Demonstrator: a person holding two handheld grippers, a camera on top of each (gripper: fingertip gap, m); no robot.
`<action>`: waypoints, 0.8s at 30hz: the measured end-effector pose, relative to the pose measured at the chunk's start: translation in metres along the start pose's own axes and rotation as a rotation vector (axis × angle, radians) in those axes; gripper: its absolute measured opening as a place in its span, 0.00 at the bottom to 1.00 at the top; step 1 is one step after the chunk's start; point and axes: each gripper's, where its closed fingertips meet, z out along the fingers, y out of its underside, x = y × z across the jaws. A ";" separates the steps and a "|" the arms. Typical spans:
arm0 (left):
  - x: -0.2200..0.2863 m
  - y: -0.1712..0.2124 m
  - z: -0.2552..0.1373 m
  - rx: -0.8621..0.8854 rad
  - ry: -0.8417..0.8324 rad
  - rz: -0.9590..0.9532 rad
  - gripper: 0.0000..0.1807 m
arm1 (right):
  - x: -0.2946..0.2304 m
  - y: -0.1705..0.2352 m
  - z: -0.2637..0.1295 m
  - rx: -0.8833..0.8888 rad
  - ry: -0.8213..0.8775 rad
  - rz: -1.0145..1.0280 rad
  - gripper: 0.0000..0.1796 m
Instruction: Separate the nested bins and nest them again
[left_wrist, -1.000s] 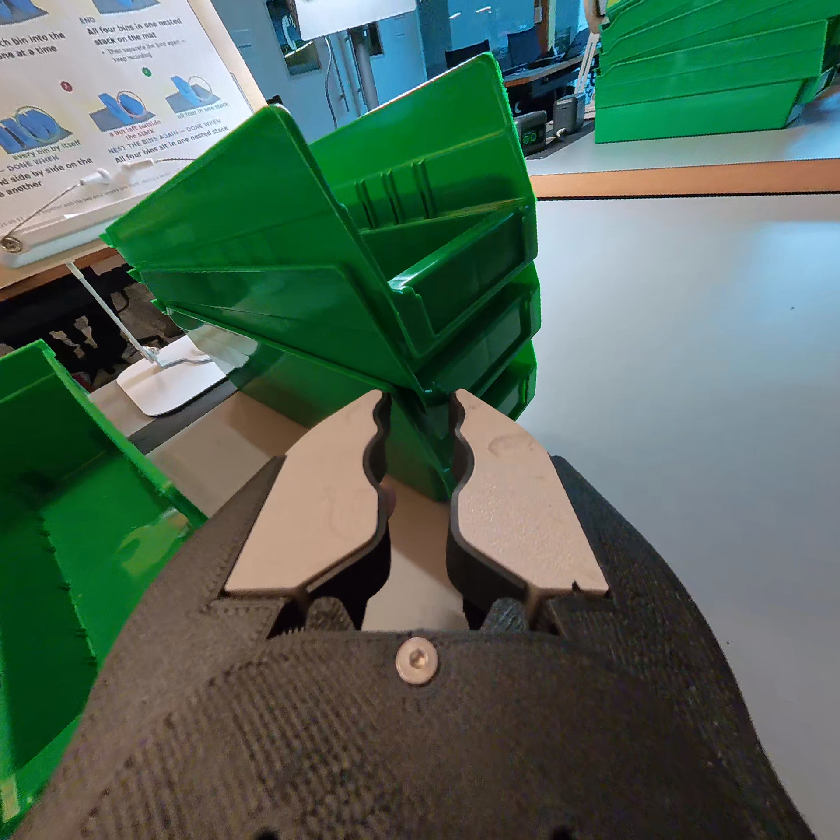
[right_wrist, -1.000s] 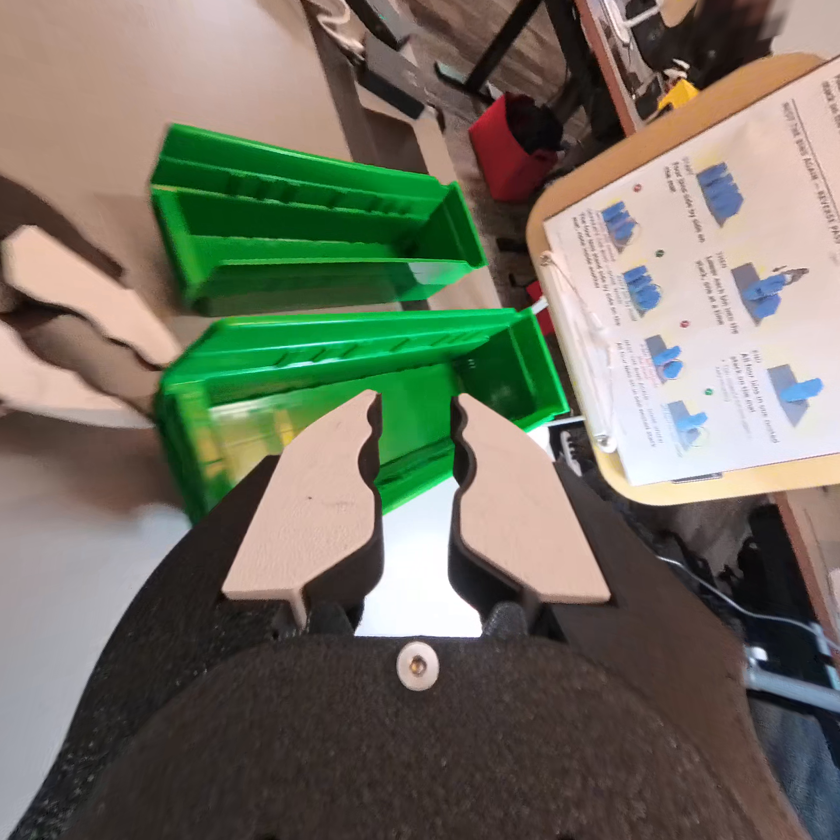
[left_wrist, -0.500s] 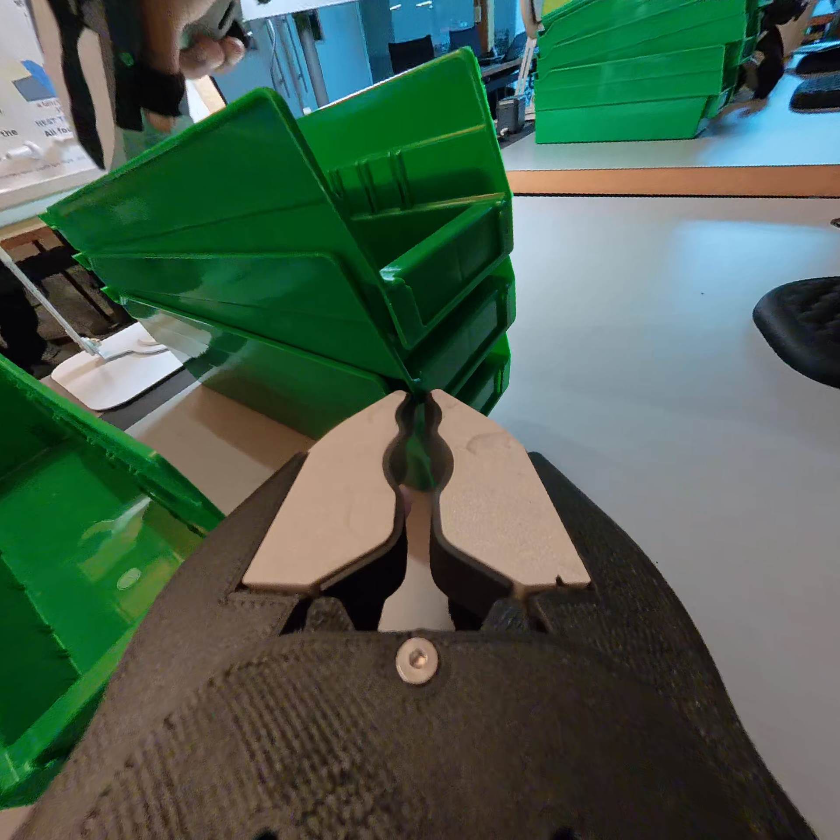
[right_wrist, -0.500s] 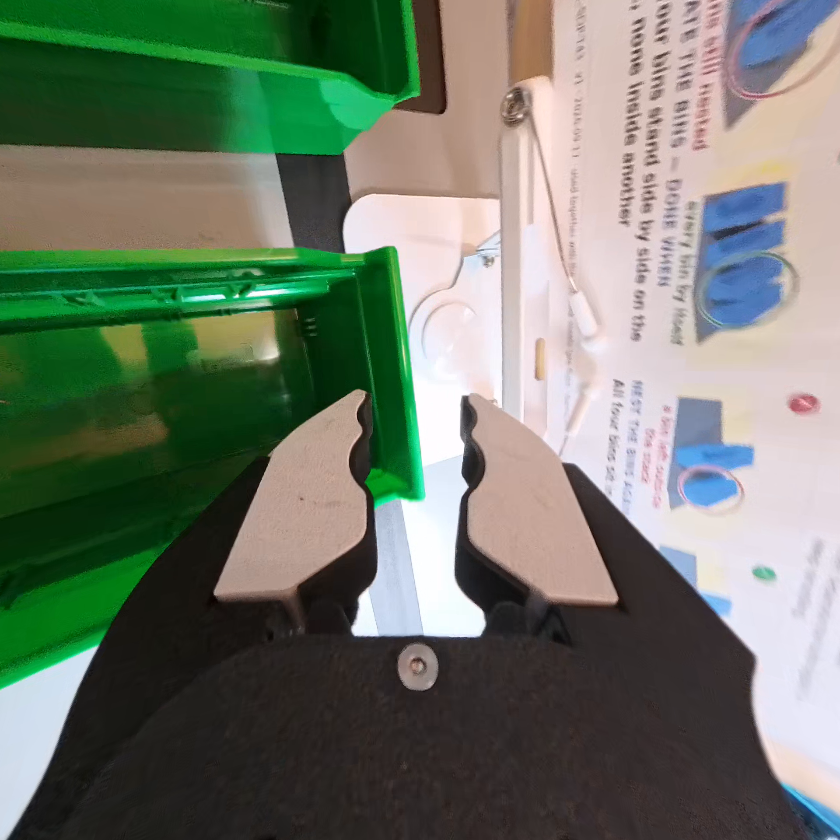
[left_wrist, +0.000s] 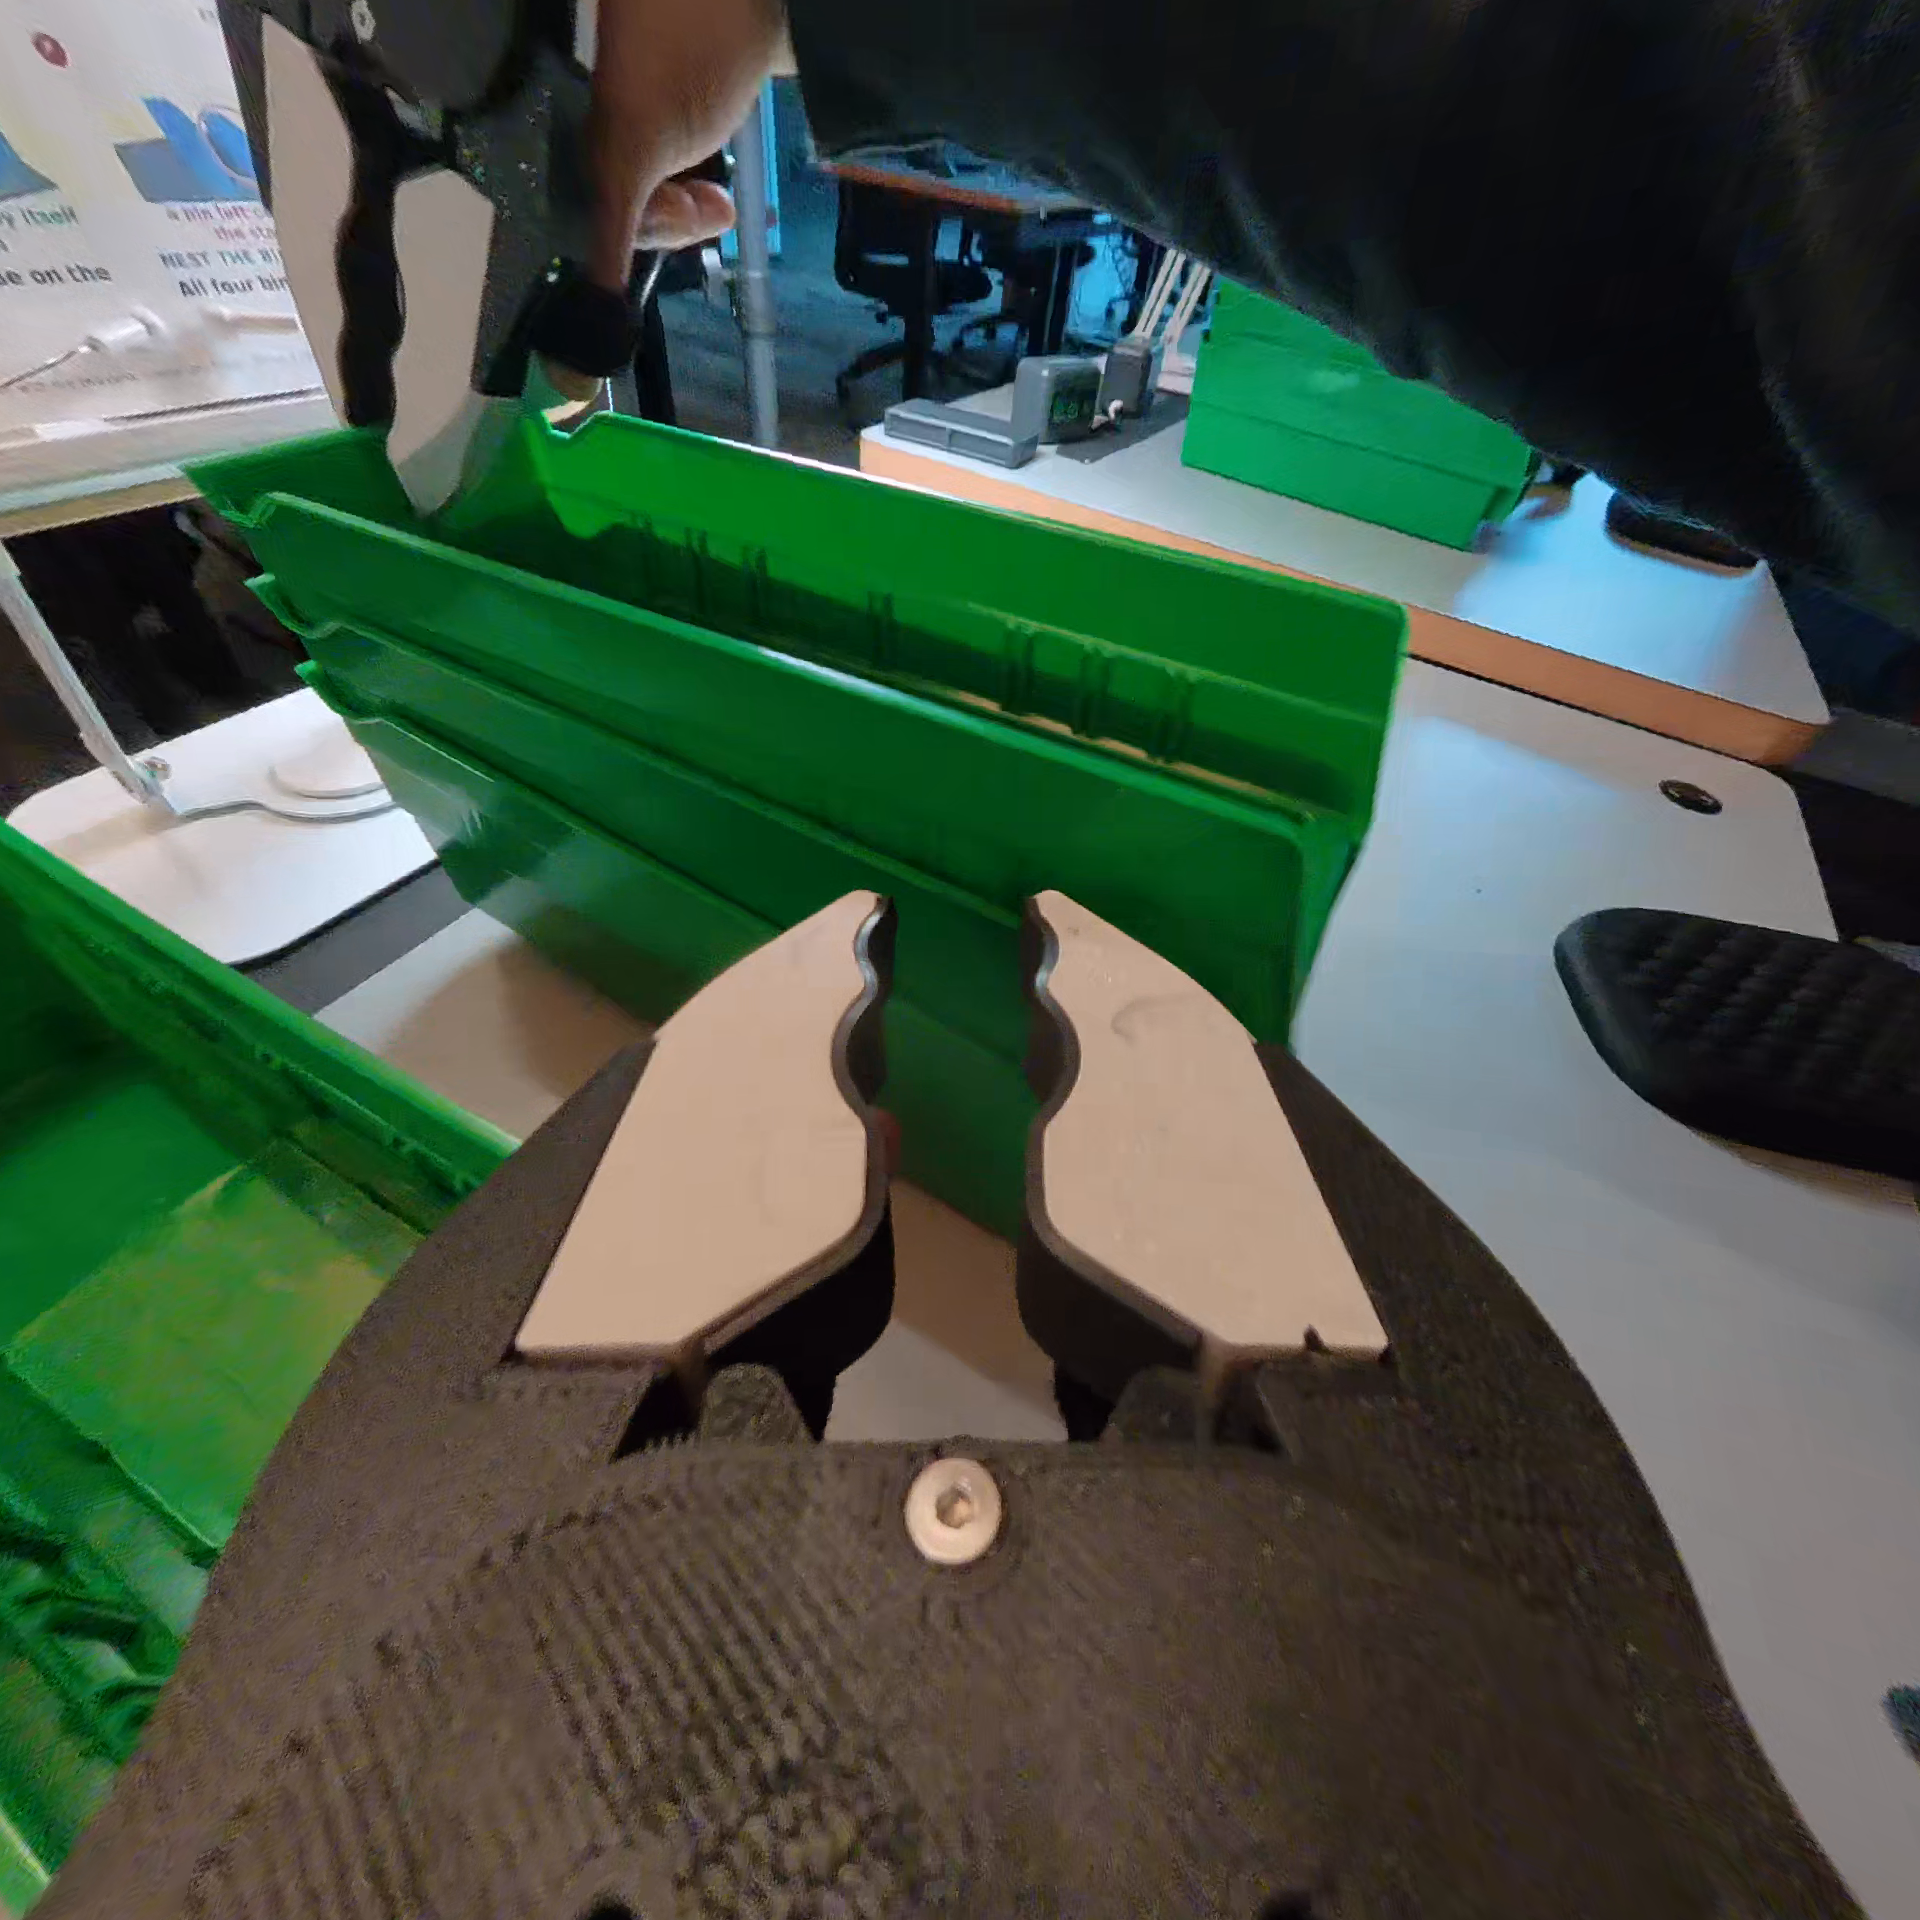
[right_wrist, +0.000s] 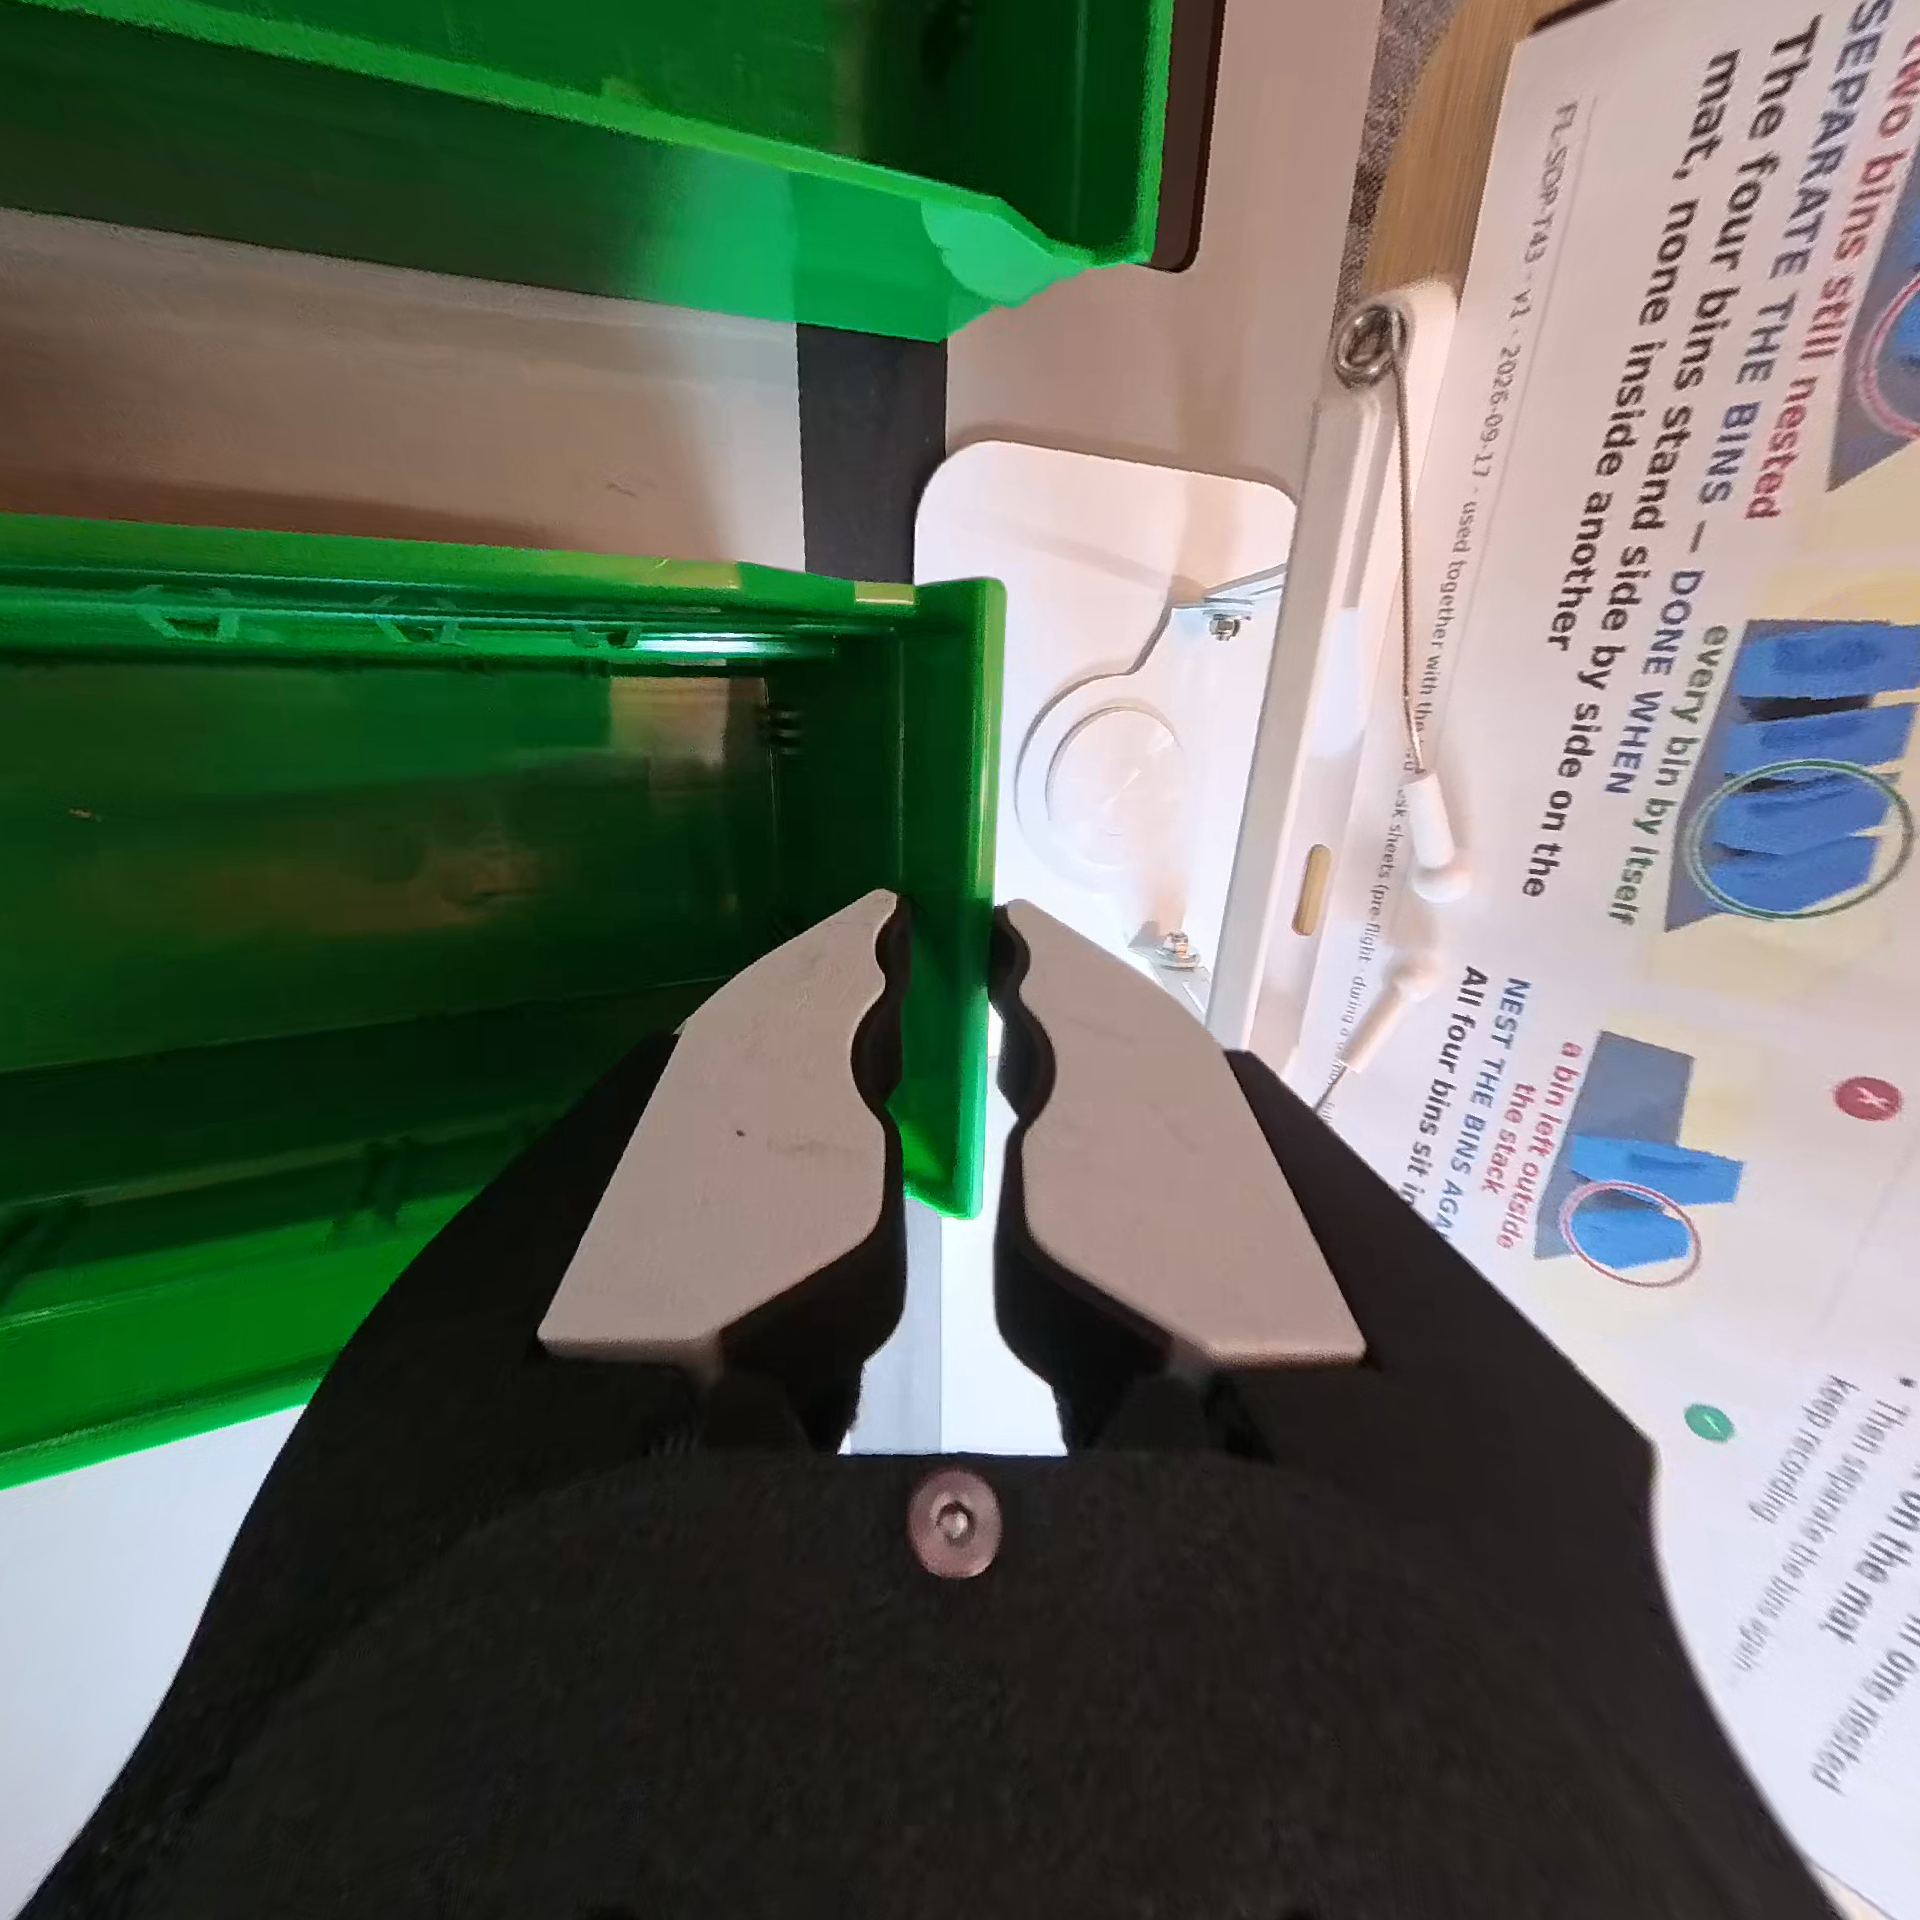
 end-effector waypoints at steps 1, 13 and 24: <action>-0.008 -0.003 0.005 -0.024 -0.010 -0.011 0.13 | 0.000 -0.002 -0.002 0.003 0.010 -0.002 0.08; -0.045 0.007 0.040 -0.305 -0.018 -0.169 0.07 | 0.002 -0.021 -0.018 0.057 0.075 0.007 0.07; -0.048 0.003 0.048 -0.320 -0.062 -0.153 0.05 | 0.013 -0.021 -0.064 0.118 0.234 0.055 0.08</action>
